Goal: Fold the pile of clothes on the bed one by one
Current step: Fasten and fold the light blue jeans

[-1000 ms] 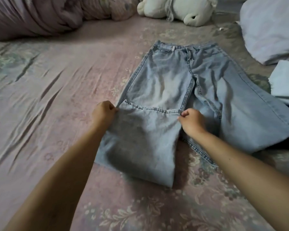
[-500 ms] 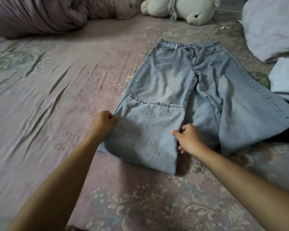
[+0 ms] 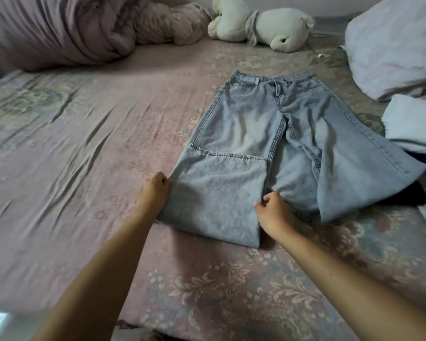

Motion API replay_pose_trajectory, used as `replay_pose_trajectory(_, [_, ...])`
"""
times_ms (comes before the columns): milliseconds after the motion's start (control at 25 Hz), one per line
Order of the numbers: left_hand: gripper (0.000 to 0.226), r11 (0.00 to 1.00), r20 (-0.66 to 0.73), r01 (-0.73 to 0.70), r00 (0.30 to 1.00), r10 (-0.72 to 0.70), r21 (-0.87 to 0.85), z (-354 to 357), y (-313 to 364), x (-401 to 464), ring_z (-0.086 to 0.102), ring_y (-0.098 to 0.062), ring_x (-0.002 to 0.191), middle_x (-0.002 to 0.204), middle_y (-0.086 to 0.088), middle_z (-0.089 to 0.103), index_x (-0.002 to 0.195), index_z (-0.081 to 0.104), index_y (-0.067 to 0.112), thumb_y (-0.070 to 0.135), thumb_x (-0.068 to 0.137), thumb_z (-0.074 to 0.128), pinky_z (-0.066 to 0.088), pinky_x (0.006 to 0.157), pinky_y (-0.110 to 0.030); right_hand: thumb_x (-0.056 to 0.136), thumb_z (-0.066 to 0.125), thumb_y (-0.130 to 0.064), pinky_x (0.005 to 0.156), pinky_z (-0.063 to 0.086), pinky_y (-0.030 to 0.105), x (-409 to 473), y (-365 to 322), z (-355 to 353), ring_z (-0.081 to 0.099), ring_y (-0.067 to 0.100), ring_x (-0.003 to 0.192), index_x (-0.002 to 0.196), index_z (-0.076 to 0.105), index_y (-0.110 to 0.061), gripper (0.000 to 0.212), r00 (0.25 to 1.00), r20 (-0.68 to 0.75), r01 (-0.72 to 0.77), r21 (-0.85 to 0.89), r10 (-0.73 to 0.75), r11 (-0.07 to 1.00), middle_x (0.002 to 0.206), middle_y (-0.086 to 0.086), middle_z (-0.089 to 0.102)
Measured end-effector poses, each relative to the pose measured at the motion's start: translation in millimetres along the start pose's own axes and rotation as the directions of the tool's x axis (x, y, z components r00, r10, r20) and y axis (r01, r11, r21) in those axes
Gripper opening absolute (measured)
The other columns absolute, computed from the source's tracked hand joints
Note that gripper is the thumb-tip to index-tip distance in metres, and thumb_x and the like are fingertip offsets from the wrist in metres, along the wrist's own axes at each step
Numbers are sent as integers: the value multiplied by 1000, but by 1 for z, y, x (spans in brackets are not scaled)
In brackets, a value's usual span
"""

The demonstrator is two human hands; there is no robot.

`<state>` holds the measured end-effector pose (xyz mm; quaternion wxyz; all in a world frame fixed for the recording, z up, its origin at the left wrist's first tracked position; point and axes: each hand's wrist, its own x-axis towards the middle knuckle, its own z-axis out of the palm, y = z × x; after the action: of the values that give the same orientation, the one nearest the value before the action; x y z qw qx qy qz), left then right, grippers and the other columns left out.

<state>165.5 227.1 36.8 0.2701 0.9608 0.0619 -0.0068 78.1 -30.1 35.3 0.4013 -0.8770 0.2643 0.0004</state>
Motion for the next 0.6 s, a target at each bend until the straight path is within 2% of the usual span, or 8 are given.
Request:
replay_pose_trajectory(80, [28,991,-23,-42,999,45,130,-3,8,-7,57,-40,92,109,-26,57,113,53,1,22,97,46,43,71,-43,94,53,-22,60,36,32,-9,-1,-2,61,33,91,99,39,-13,18,998,-34,50,-148,-56,988,93,10,60])
replay_pose_trajectory(160, [46,908,-71,-234,959,275,348,5,17,-15,57,-44,100,118,-27,54,129,48,0,31,95,44,49,77,-50,95,51,-25,66,39,36,-14,2,-10,60,34,96,104,42,-11,19,978,4,199,-313,-209,929,103,13,63])
replay_pose_trajectory(240, [60,783,88,-513,851,518,350,25,38,-39,51,-43,121,134,-23,51,138,46,8,48,95,32,44,94,-57,94,52,-26,71,43,37,-9,12,-32,58,34,100,106,53,-9,21,918,24,367,-428,-396,825,106,13,61])
replay_pose_trajectory(280, [63,731,177,-604,795,580,318,40,47,-55,43,-39,129,141,-18,46,141,44,14,54,97,22,37,100,-61,91,53,-26,72,46,38,-4,21,-46,57,36,96,103,59,-8,23,867,14,449,-453,-498,770,103,14,60])
replay_pose_trajectory(360, [75,692,307,-661,750,587,291,63,58,-83,36,-34,135,148,-11,38,143,40,20,64,95,3,34,104,-60,84,50,-33,71,50,39,7,49,-81,59,36,85,96,66,-6,33,743,-33,570,-493,-668,657,93,13,61])
replay_pose_trajectory(440, [100,763,361,-610,776,517,216,72,77,-93,15,-26,145,156,0,12,151,21,23,78,76,-16,15,115,-52,75,58,-40,74,54,42,14,90,-119,57,34,88,98,68,-7,41,656,-14,595,-605,-755,529,98,13,63])
replay_pose_trajectory(520, [114,812,384,-574,776,500,102,82,110,-98,-7,-14,145,153,8,-6,152,8,23,86,61,-22,-7,117,-40,55,84,-40,81,53,47,21,124,-149,49,32,102,105,70,-10,60,647,59,556,-719,-761,417,109,16,64])
replay_pose_trajectory(600, [108,749,370,-655,724,582,103,98,156,-110,-6,-10,145,158,3,0,152,11,17,84,68,-4,-11,115,-32,37,93,-36,83,50,50,32,144,-168,43,30,107,106,71,-14,76,678,116,529,-763,-726,372,112,17,64])
